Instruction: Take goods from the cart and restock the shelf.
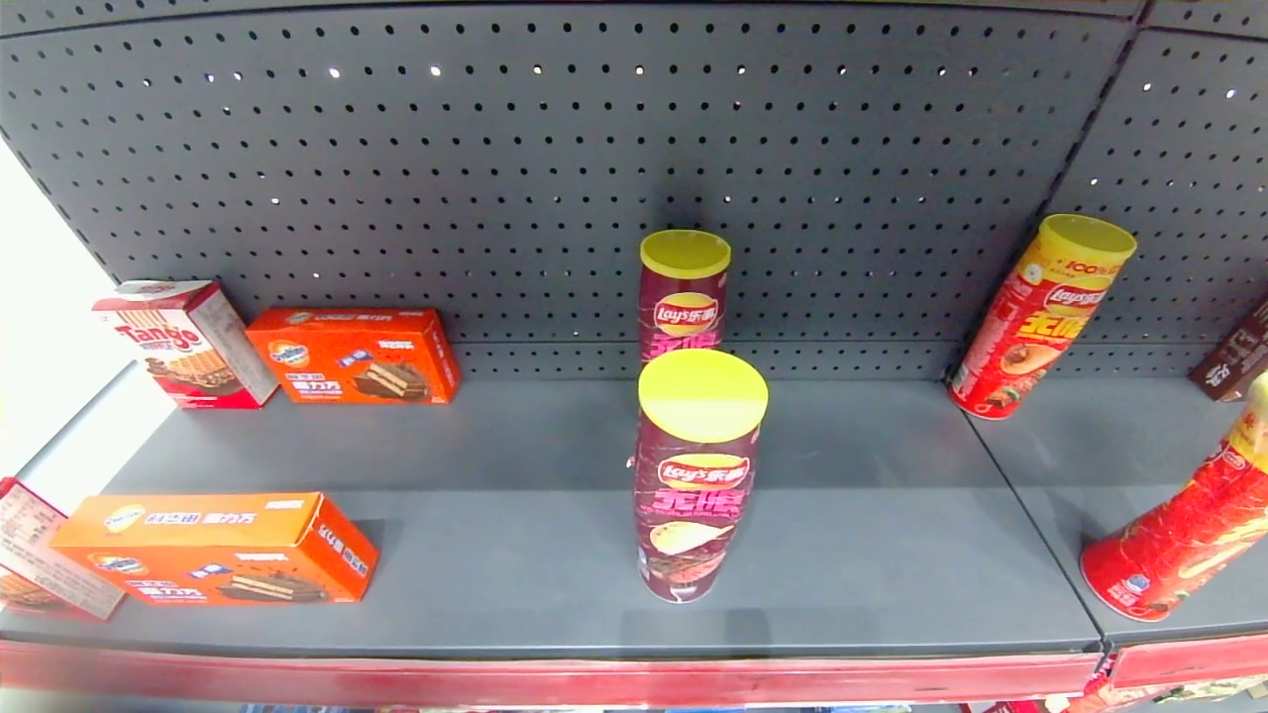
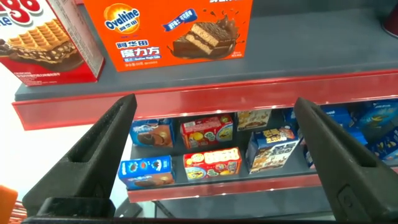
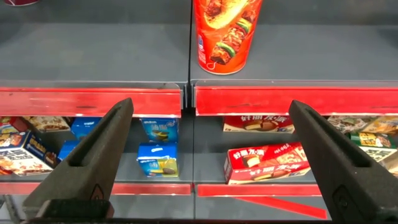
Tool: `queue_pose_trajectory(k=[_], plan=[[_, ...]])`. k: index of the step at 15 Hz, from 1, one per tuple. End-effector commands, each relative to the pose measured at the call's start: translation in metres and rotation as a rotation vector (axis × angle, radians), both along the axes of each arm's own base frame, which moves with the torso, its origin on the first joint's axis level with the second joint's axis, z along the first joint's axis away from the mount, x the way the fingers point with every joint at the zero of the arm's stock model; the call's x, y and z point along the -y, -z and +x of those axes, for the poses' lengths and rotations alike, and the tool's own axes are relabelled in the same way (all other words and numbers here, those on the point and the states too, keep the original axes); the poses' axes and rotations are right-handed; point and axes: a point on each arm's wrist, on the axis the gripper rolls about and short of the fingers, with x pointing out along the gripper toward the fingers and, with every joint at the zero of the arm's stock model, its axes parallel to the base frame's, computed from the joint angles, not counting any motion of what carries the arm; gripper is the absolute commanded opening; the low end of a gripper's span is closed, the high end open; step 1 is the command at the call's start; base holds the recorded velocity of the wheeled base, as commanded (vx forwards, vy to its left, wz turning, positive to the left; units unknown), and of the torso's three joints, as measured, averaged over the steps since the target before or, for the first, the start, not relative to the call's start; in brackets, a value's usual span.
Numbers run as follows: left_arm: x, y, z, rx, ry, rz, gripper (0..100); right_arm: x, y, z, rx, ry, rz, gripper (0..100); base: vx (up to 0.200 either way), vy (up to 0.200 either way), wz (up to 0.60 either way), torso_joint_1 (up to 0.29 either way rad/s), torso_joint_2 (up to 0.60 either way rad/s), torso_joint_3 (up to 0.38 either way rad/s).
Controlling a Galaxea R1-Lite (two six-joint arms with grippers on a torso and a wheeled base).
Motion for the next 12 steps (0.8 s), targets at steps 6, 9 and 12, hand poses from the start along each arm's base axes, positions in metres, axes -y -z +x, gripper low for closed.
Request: queue_pose_trajectory(k=[6,9,12], plan=[[0.0,0.0,0.0002,-0.002,0.0,0.0,100,0.0,0.0,0.0001,-0.001,-0.001,-0.002,100,0.0,0.0,0.0,0.0,0.0,0.0],[0.0001,0.0,0.0002,-0.002,-0.003,0.001,100,0.0,0.0,0.0001,-0.001,-0.001,-0.001,100,0.0,0.0,0.0,0.0,0.0,0.0],[0.0001,0.0,0.0002,-0.002,-0.005,0.0,100,0.0,0.0,0.0001,-0.001,-0.001,-0.001,100,0.0,0.0,0.0,0.0,0.0,0.0]])
